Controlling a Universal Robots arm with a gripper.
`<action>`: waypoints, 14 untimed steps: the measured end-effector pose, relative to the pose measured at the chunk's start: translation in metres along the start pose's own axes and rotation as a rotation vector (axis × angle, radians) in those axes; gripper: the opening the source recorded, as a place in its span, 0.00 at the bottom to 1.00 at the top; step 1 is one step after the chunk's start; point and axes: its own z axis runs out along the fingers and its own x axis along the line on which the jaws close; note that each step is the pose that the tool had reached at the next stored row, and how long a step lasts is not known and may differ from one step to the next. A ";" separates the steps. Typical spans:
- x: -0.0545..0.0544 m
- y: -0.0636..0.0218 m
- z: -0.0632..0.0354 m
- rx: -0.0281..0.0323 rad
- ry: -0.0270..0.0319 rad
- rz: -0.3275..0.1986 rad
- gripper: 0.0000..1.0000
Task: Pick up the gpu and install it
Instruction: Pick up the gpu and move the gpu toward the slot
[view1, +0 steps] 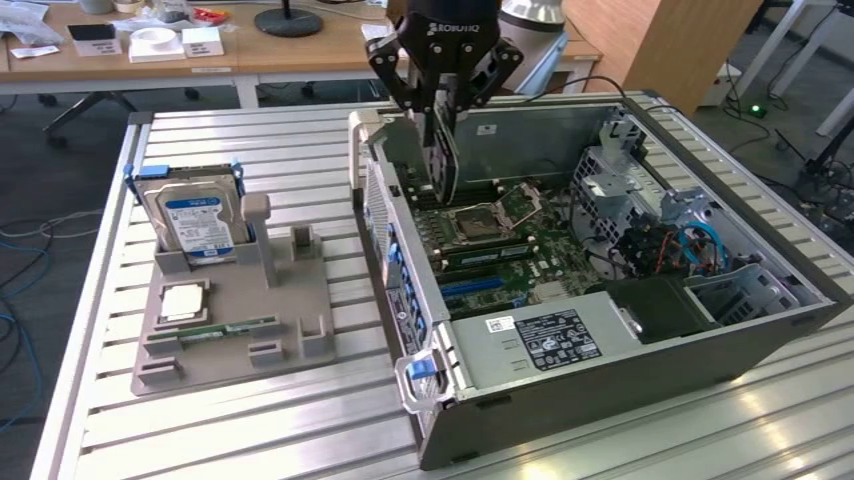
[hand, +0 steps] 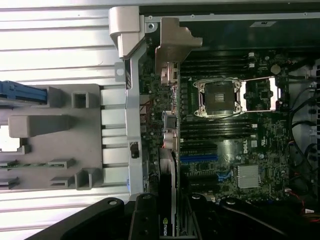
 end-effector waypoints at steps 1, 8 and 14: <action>-0.002 0.0002 0.0000 0.0000 0.0001 0.000 0.26; -0.020 0.0014 0.0006 -0.0001 0.0000 0.000 0.26; -0.038 0.0027 0.0011 -0.0014 0.0001 0.000 0.26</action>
